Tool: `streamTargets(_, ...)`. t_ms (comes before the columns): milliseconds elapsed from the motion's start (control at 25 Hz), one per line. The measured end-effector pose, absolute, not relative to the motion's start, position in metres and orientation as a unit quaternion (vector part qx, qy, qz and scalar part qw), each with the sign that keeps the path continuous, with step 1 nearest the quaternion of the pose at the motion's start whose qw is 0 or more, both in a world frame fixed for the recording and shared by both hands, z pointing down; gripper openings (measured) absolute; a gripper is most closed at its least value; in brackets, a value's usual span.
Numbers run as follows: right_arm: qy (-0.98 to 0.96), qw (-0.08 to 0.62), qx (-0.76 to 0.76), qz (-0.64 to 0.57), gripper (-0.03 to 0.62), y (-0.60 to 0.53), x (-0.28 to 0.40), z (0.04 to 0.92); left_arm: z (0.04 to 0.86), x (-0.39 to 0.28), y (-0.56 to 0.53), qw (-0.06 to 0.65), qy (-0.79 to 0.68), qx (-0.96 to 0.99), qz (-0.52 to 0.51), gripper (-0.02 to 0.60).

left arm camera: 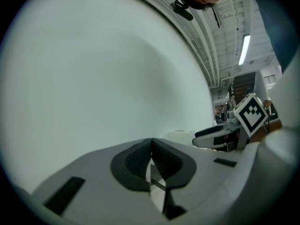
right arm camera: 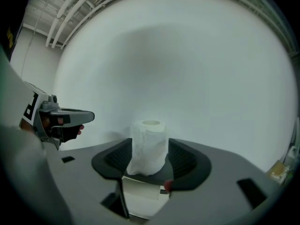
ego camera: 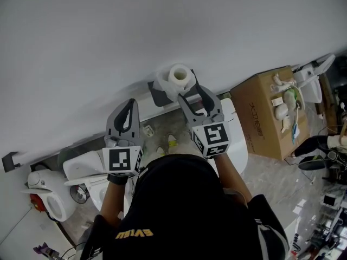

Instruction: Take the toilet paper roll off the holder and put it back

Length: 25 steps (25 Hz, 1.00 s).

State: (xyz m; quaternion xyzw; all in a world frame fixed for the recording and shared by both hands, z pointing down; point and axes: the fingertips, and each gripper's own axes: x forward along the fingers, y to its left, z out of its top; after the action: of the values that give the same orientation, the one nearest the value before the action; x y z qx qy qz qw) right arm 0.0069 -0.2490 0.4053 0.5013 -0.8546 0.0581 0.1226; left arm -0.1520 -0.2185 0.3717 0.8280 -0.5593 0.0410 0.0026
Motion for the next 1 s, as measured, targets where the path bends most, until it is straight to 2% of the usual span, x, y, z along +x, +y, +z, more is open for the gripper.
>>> streamTargets(480,-0.849,0.126,0.511,0.054,0.213,-0.249,0.0102,0.4048,0.3719,-0.1483,-0.2207,0.001,-0.551,0.834,0.038,0.011)
streamTargets(1000,-0.846,0.136,0.513,0.048,0.132,-0.2521,0.0124,0.4074,0.3746,-0.1447,-0.2262,0.003,-0.549,0.835,0.038,0.011)
